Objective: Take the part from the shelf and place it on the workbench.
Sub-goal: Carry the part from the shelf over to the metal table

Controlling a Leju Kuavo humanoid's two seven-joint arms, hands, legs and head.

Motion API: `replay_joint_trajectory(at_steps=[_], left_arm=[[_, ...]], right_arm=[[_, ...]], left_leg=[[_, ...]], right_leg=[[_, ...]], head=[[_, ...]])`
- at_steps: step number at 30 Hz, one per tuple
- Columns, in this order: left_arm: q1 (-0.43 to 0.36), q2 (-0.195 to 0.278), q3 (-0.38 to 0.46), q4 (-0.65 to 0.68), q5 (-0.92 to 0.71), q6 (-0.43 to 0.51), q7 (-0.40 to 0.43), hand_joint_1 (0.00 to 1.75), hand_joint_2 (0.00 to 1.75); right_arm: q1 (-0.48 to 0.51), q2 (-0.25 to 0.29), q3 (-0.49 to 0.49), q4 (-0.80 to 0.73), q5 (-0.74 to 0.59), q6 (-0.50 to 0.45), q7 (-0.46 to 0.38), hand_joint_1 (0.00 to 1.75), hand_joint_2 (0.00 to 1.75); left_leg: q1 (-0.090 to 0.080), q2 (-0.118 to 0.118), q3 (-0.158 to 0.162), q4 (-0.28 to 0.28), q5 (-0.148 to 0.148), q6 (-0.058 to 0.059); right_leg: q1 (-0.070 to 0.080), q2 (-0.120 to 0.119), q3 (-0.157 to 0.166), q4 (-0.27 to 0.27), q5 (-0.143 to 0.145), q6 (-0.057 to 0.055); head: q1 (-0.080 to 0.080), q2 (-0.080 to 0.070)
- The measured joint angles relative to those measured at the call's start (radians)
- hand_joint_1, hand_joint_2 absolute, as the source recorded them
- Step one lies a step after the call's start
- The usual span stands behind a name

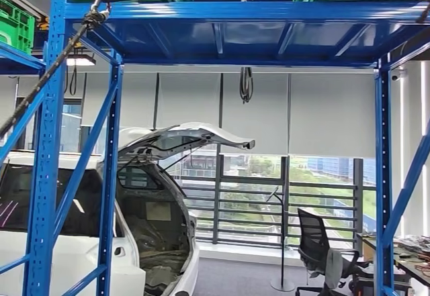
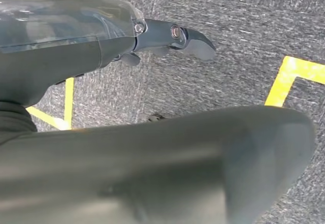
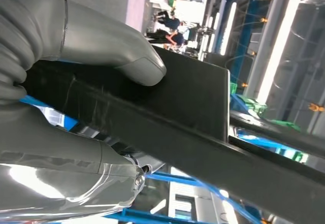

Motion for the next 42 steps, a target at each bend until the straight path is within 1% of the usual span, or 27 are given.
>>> replay_joint_trajectory(at_steps=[2, 3, 4, 7, 8, 9, 10, 12, 13, 15, 17, 18, 19, 21, 22, 24, 26, 28, 30, 32, 33, 34, 35, 37, 39, 41, 42], left_arm=[[0.0, 0.0, 0.002, 0.0, -0.003, -0.003, -0.002, 0.0, 1.75], [0.0, 0.0, 0.003, 0.0, -0.004, -0.005, -0.004, 0.0, 1.75], [0.0, 0.0, 0.004, 0.0, -0.005, -0.007, -0.006, 0.0, 1.75], [-0.006, 0.0, 0.009, 0.0, -0.006, -0.009, -0.01, 0.0, 1.75], [-0.009, 0.0, 0.012, 0.0, -0.007, -0.009, -0.011, 0.0, 1.75], [-0.01, 0.001, 0.015, 0.0, -0.007, -0.009, -0.012, 0.0, 1.75], [-0.01, 0.001, 0.018, 0.0, -0.007, -0.009, -0.012, 0.0, 1.75], [-0.008, 0.003, 0.023, 0.0, -0.008, -0.008, -0.011, 0.0, 1.75], [-0.009, 0.004, 0.025, 0.0, -0.008, -0.008, -0.011, 0.0, 1.75], [-0.015, 0.006, 0.029, 0.0, -0.009, -0.008, -0.011, 0.0, 1.75], [-0.017, 0.008, 0.031, 0.0, -0.011, -0.008, -0.012, 0.0, 1.75], [-0.016, 0.008, 0.032, 0.0, -0.012, -0.009, -0.012, 0.0, 1.75], [-0.015, 0.009, 0.034, 0.0, -0.013, -0.01, -0.013, 0.0, 1.75], [-0.016, 0.011, 0.038, 0.0, -0.014, -0.011, -0.016, 0.0, 1.75], [-0.019, 0.012, 0.04, 0.0, -0.014, -0.011, -0.016, 0.0, 1.75], [-0.022, 0.013, 0.043, 0.0, -0.016, -0.01, -0.015, 0.0, 1.75], [-0.017, 0.014, 0.045, 0.0, -0.017, -0.008, -0.011, 0.0, 1.75], [-0.013, 0.015, 0.047, 0.0, -0.017, -0.005, -0.009, 0.0, 1.75], [-0.016, 0.017, 0.047, 0.0, -0.018, -0.003, -0.007, 0.0, 1.75], [-0.019, 0.018, 0.048, 0.0, -0.021, -0.002, -0.005, 0.0, 1.75], [-0.018, 0.018, 0.048, 0.0, -0.024, -0.002, -0.004, 0.0, 1.75], [-0.018, 0.019, 0.048, 0.0, -0.027, -0.002, -0.003, 0.0, 1.75], [-0.017, 0.02, 0.048, 0.0, -0.031, -0.003, -0.003, 0.0, 1.75], [-0.017, 0.021, 0.048, 0.0, -0.035, -0.006, -0.005, 0.0, 1.75], [-0.018, 0.021, 0.048, 0.0, -0.039, -0.011, -0.009, 0.0, 1.75], [-0.015, 0.023, 0.048, 0.0, -0.045, -0.014, -0.014, 0.0, 1.75], [-0.013, 0.025, 0.048, 0.0, -0.048, -0.016, -0.016, 0.0, 1.75]], right_arm=[[-0.005, -0.005, -0.001, 0.009, 0.007, 0.005, 0.003, 1.75, 1.75], [-0.009, -0.007, -0.001, 0.014, 0.012, 0.007, 0.006, 1.75, 1.75], [-0.014, -0.008, -0.001, 0.018, 0.019, 0.008, 0.011, 1.75, 1.75], [-0.043, -0.014, 0.003, 0.026, 0.045, 0.008, 0.029, 1.75, 1.75], [-0.057, -0.016, 0.006, 0.029, 0.054, 0.006, 0.036, 1.75, 1.75], [-0.072, -0.018, 0.01, 0.033, 0.061, 0.004, 0.044, 1.75, 1.75], [-0.088, -0.02, 0.015, 0.036, 0.066, 0.001, 0.051, 1.75, 1.75], [-0.122, -0.02, 0.029, 0.041, 0.074, -0.006, 0.065, 1.75, 1.75], [-0.139, -0.02, 0.037, 0.043, 0.077, -0.011, 0.072, 1.75, 1.75], [-0.167, -0.02, 0.052, 0.048, 0.084, -0.019, 0.084, 1.75, 1.75], [-0.188, -0.02, 0.066, 0.054, 0.089, -0.024, 0.094, 1.75, 1.75], [-0.199, -0.02, 0.074, 0.056, 0.091, -0.028, 0.099, 1.75, 1.75], [-0.211, -0.02, 0.082, 0.058, 0.092, -0.032, 0.103, 1.75, 1.75], [-0.234, -0.021, 0.095, 0.06, 0.092, -0.039, 0.11, 1.75, 1.75], [-0.243, -0.021, 0.1, 0.061, 0.091, -0.042, 0.111, 1.75, 1.75], [-0.253, -0.024, 0.107, 0.062, 0.088, -0.048, 0.111, 1.75, 1.75], [-0.256, -0.026, 0.114, 0.064, 0.086, -0.057, 0.107, 1.75, 1.75], [-0.257, -0.029, 0.12, 0.065, 0.086, -0.065, 0.101, 1.75, 1.75], [-0.257, -0.035, 0.123, 0.067, 0.086, -0.07, 0.097, 1.75, 1.75], [-0.256, -0.04, 0.125, 0.077, 0.085, -0.073, 0.095, 1.75, 1.75], [-0.255, -0.041, 0.125, 0.085, 0.084, -0.074, 0.093, 1.75, 1.75], [-0.255, -0.042, 0.125, 0.094, 0.083, -0.076, 0.091, 1.75, 1.75], [-0.255, -0.042, 0.125, 0.102, 0.081, -0.077, 0.088, 1.75, 1.75], [-0.256, -0.041, 0.123, 0.116, 0.078, -0.079, 0.084, 1.75, 1.75], [-0.256, -0.038, 0.122, 0.13, 0.075, -0.079, 0.08, 1.75, 1.75], [-0.256, -0.031, 0.119, 0.145, 0.074, -0.079, 0.075, 1.75, 1.75], [-0.256, -0.024, 0.118, 0.153, 0.075, -0.08, 0.072, 1.75, 1.75]], left_leg=[[-0.005, -0.014, -0.009, 0.001, 0.008, 0.002], [-0.007, -0.022, -0.012, 0.001, 0.012, 0.002], [-0.008, -0.03, -0.013, 0.001, 0.014, 0.002], [-0.007, -0.055, -0.022, 0.002, 0.022, -0.005], [-0.003, -0.065, -0.028, 0.002, 0.026, -0.01], [0.0, -0.075, -0.034, 0.001, 0.031, -0.017], [0.002, -0.085, -0.038, -0.001, 0.036, -0.024], [-0.001, -0.072, -0.053, 0.014, 0.022, -0.033], [-0.003, -0.053, -0.071, 0.047, -0.001, -0.036], [-0.003, -0.016, -0.127, 0.164, -0.064, -0.041], [-0.001, -0.005, -0.168, 0.257, -0.089, -0.048], [0.0, -0.001, -0.167, 0.256, -0.075, -0.051], [0.002, 0.007, -0.148, 0.217, -0.046, -0.053], [0.0, 0.045, -0.085, 0.089, 0.017, -0.056], [-0.002, 0.064, -0.063, 0.041, 0.033, -0.051], [-0.01, 0.076, -0.054, 0.013, 0.036, -0.038], [-0.009, 0.056, -0.059, 0.012, 0.04, -0.025], [-0.005, 0.038, -0.062, 0.011, 0.046, -0.013], [-0.004, 0.017, -0.067, 0.011, 0.051, -0.005], [-0.006, -0.007, -0.069, 0.011, 0.054, -0.001], [-0.007, -0.019, -0.07, 0.011, 0.055, 0.0], [-0.008, -0.032, -0.069, 0.011, 0.055, 0.0], [-0.009, -0.044, -0.069, 0.011, 0.056, -0.001], [-0.008, -0.068, -0.071, 0.012, 0.059, -0.005], [-0.002, -0.089, -0.08, 0.012, 0.066, -0.015], [0.002, -0.106, -0.087, 0.01, 0.071, -0.026], [0.001, -0.099, -0.092, 0.014, 0.065, -0.031]], right_leg=[[-0.002, 0.001, -0.022, 0.082, -0.029, 0.0], [-0.002, 0.003, -0.008, 0.071, -0.016, -0.002], [-0.001, 0.01, 0.023, 0.021, 0.012, -0.007], [0.001, 0.082, 0.124, -0.168, 0.088, -0.026], [0.002, 0.098, 0.135, -0.194, 0.095, -0.03], [0.003, 0.098, 0.136, -0.2, 0.095, -0.031], [0.004, 0.085, 0.135, -0.207, 0.099, -0.033], [0.0, 0.058, 0.141, -0.23, 0.104, -0.041], [-0.002, 0.043, 0.143, -0.242, 0.106, -0.045], [-0.002, 0.014, 0.142, -0.248, 0.108, -0.049], [-0.001, -0.015, 0.14, -0.246, 0.107, -0.049], [-0.001, -0.027, 0.139, -0.243, 0.106, -0.048], [-0.002, -0.038, 0.138, -0.239, 0.103, -0.046], [0.001, -0.059, 0.135, -0.227, 0.095, -0.038], [0.003, -0.068, 0.133, -0.22, 0.091, -0.034], [0.008, -0.088, 0.13, -0.212, 0.086, -0.025], [0.006, -0.101, 0.13, -0.208, 0.081, -0.018], [0.0, -0.063, 0.117, -0.17, 0.047, -0.008], [-0.006, -0.011, 0.071, -0.059, -0.019, -0.002], [-0.007, 0.001, 0.024, 0.05, -0.058, 0.0], [-0.007, 0.003, 0.02, 0.062, -0.05, -0.001], [-0.007, 0.008, 0.032, 0.034, -0.024, -0.004], [-0.007, 0.018, 0.058, -0.024, 0.015, -0.008], [-0.008, 0.065, 0.11, -0.142, 0.075, -0.018], [-0.007, 0.091, 0.127, -0.186, 0.091, -0.023], [-0.007, 0.07, 0.131, -0.201, 0.094, -0.026], [-0.009, 0.057, 0.135, -0.213, 0.095, -0.031]], head=[[0.0, 0.0], [0.0, 0.0], [0.0, 0.0], [0.0, 0.0], [0.0, 0.0], [0.0, 0.0], [0.0, 0.0], [0.0, 0.0], [0.0, 0.0], [0.001, 0.0], [0.001, 0.0], [0.001, 0.0], [0.001, 0.0], [0.001, 0.0], [0.001, 0.0], [0.001, 0.0], [0.001, 0.0], [0.0, 0.0], [0.0, 0.0], [0.0, 0.0], [0.0, 0.0], [0.0, 0.0], [0.0, 0.0], [0.001, 0.0], [0.001, 0.0], [0.001, 0.0], [0.0, 0.0]])
